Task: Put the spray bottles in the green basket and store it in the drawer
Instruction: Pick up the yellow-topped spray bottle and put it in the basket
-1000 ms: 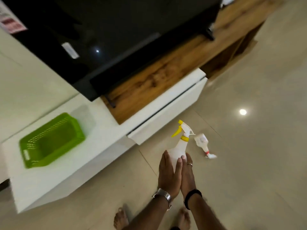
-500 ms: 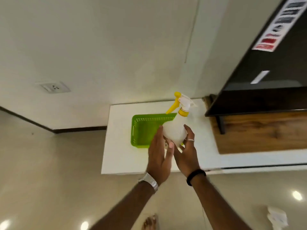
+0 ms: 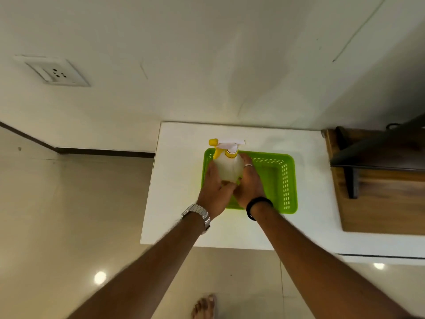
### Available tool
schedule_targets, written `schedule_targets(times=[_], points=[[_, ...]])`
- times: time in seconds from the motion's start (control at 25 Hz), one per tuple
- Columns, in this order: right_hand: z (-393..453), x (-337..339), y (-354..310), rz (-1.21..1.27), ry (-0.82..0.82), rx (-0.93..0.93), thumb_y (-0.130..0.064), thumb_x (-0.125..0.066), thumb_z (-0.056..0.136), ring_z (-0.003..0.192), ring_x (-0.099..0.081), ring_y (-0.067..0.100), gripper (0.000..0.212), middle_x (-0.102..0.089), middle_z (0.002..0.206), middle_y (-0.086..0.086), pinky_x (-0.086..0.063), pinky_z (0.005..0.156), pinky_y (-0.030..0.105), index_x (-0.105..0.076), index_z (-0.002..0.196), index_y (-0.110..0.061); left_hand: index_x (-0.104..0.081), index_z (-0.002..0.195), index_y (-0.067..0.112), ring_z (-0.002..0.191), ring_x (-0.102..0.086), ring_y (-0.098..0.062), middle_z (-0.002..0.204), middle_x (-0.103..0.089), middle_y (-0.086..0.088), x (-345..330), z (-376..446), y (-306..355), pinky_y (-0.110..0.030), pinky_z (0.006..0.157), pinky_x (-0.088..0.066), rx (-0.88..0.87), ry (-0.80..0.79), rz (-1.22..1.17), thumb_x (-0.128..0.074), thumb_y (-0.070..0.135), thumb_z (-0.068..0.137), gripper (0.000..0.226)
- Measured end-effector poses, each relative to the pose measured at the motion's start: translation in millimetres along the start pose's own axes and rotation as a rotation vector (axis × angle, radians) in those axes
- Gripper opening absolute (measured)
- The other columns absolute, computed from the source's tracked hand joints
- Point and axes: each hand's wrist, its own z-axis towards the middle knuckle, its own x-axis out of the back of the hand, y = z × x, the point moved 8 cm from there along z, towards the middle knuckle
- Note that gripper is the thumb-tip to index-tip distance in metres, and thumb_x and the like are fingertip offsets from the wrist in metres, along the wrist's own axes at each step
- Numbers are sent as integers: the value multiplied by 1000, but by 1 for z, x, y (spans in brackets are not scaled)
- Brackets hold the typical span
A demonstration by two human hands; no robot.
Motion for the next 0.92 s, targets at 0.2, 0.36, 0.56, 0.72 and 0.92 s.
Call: schedule_targets(times=[0.2, 0.36, 0.56, 0.72, 0.92], points=[[14, -20, 15, -181, 43, -71, -10, -70, 79, 109, -63, 36, 73, -53, 137, 12, -43, 74, 32, -34, 143, -13, -34, 153, 11, 140, -45, -27, 153, -42, -11, -3, 10, -14, -40, 116, -41, 129, 81, -62, -54, 4, 94, 63], [14, -23, 16, -243, 42, -92, -14, -73, 80, 110, -61, 40, 81, -51, 134, 14, -50, 79, 41, -29, 148, -14, -38, 149, 15, 126, -56, -26, 147, -49, -8, 3, 9, -13, -39, 106, -48, 124, 110, -28, -56, 7, 94, 59], [7, -28, 6, -237, -35, -62, -10, -64, 84, 115, -60, 37, 84, -48, 139, 12, -53, 88, 43, -24, 155, -26, -50, 139, 24, 114, -62, -23, 130, -62, -1, 7, -5, -20, -28, 86, -49, 228, 170, -84, -61, 13, 91, 51], [-1, -25, 3, -159, -80, -108, -21, -70, 85, 132, -51, 33, 101, -34, 158, 12, -49, 100, 43, -3, 160, -23, -53, 138, 24, 114, -64, -24, 125, -68, -1, 7, -23, -26, -33, 89, -52, 261, 179, -105, -61, 15, 91, 49], [-26, -20, 9, -180, -75, -164, -5, -68, 86, 141, -42, 33, 99, -25, 163, 12, -41, 107, 40, -3, 160, -14, -54, 138, 26, 117, -62, -28, 128, -67, -4, 13, -42, -31, -40, 95, -52, 252, 191, -63, -62, 21, 93, 47]])
